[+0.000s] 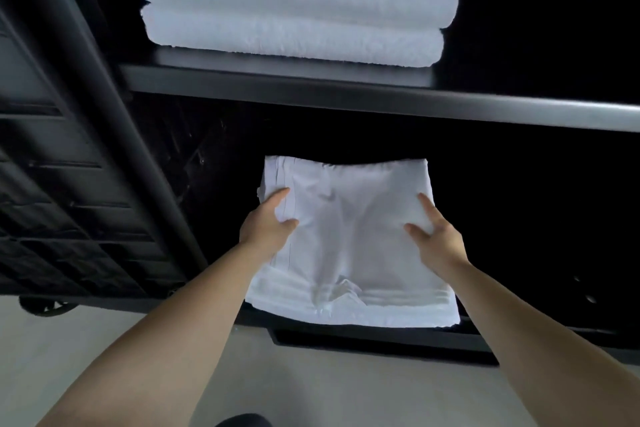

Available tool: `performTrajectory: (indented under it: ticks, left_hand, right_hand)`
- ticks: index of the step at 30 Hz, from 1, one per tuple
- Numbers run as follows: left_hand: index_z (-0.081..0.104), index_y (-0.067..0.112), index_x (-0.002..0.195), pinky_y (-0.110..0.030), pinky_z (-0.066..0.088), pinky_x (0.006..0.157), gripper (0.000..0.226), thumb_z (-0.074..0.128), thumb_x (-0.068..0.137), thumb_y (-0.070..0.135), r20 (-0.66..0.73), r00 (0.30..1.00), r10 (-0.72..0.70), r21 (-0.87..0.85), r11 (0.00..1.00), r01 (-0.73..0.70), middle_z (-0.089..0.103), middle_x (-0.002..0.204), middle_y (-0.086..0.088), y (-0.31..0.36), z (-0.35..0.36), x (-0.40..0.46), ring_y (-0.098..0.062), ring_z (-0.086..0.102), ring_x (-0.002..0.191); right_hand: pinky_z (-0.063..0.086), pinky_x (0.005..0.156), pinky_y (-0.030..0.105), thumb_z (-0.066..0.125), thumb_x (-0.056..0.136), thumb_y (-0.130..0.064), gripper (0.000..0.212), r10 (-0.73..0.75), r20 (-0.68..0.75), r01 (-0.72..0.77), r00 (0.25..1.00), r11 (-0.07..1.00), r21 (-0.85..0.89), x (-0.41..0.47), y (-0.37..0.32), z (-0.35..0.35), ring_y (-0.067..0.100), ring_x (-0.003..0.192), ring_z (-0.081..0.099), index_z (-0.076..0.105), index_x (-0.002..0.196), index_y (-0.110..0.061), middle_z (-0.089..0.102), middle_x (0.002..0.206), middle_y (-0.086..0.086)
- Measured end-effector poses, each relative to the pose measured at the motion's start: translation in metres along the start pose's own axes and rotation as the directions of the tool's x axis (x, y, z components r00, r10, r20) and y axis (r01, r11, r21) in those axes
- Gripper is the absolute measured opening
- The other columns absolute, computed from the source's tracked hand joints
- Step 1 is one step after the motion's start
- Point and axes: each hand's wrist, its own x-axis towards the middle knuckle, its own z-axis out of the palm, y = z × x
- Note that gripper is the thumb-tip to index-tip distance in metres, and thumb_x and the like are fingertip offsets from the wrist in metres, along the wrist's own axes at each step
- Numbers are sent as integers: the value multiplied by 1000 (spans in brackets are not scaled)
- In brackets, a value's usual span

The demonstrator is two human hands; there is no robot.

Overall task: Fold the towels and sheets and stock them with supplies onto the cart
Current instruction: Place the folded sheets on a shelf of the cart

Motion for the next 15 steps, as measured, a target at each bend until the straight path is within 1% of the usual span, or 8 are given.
performTrajectory:
  ticks: [3,5,7,9,11,13,14,15]
  left_hand:
    - [37,47,142,-13,39,60,68,70,83,36,63,995,-78,-3,997,78,48,142,9,-20,12,15,-4,54,85]
    - [36,46,143,-16,42,74,70,71,82,37,103,988,-115,6,993,115,47,144,6,-36,22,18,-14,56,105]
    - [35,46,144,-19,37,89,71,71,83,39,104,989,-109,7,994,109,42,148,4,-51,30,18,-21,48,126]
    - [35,45,144,-21,34,99,70,70,84,39,96,992,-87,-21,996,90,40,150,4,-59,34,17,-22,42,133]
    - [33,45,144,-27,37,104,69,68,85,41,96,992,-84,-38,995,88,40,150,2,-60,34,15,-24,44,132]
    - [29,46,146,-30,44,97,67,63,88,47,90,991,-96,77,993,89,45,145,-7,-53,32,10,-29,50,124]
    - [25,45,148,-32,44,92,66,57,90,51,80,990,-112,230,969,91,44,141,-12,-46,30,6,-31,49,121]
    - [22,44,149,-35,41,93,64,51,92,53,56,992,-116,429,900,81,40,140,-16,-37,29,1,-33,44,122]
  right_hand:
    - [38,39,21,60,91,-44,63,57,70,-52,996,996,-77,19,20,19,16,50,56,24,141,-58,53,136,7]
    - [48,55,26,58,92,-43,64,100,102,-89,990,990,-108,21,31,29,24,70,63,22,143,-56,51,139,14]
    - [52,75,31,56,93,-45,64,115,108,-103,988,989,-109,22,37,34,33,96,63,19,144,-57,50,139,18]
    - [49,81,31,54,94,-46,64,117,107,-105,987,988,-116,22,40,34,36,108,59,17,144,-57,48,140,19]
    - [47,80,30,53,95,-46,64,122,125,-105,985,985,-138,21,39,33,37,108,59,14,145,-56,48,140,21]
    - [48,78,31,49,96,-48,64,145,150,-114,978,973,-200,19,35,33,38,106,59,10,146,-55,47,139,23]
    - [48,82,33,46,97,-49,64,152,158,-103,976,953,-285,17,32,32,39,110,57,7,147,-55,42,142,24]
    - [45,91,37,41,98,-50,61,143,156,-68,977,910,-408,17,28,31,39,120,49,6,147,-54,32,148,24]
